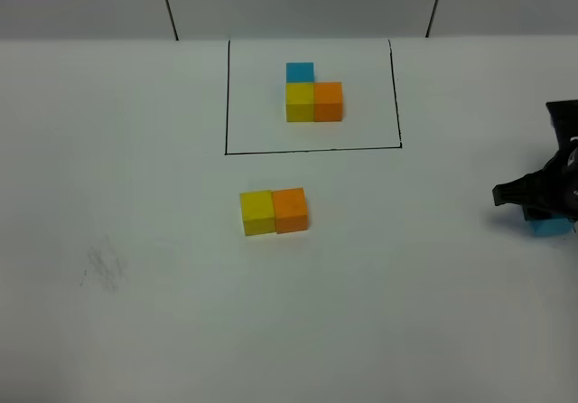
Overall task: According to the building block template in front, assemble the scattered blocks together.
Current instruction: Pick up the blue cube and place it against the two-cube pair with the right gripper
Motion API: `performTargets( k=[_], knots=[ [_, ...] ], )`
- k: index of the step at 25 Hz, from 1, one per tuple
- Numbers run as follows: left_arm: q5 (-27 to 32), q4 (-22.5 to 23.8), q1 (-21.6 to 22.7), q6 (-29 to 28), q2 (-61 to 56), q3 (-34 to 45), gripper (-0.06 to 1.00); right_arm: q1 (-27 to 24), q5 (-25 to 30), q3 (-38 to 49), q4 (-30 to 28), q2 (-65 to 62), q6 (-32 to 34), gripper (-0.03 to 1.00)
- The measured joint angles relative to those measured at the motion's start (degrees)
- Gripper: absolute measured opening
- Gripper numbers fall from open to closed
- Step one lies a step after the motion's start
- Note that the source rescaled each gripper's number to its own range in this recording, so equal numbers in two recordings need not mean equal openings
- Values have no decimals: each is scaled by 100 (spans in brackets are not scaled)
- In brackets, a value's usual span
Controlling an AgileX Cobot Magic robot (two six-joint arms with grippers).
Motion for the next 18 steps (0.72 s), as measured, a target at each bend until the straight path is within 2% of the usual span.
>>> performTargets(
  k=[6, 13, 18],
  knots=[
    [0, 0, 0, 0, 0, 0, 1, 197, 808, -634, 221, -773, -335, 52],
    [0, 0, 0, 0, 0, 0, 1, 856, 1868, -1609, 332, -1310, -495, 52],
    [0, 0, 0, 0, 0, 0, 1, 1414, 2131, -2207, 351, -1410, -507, 52]
  ],
)
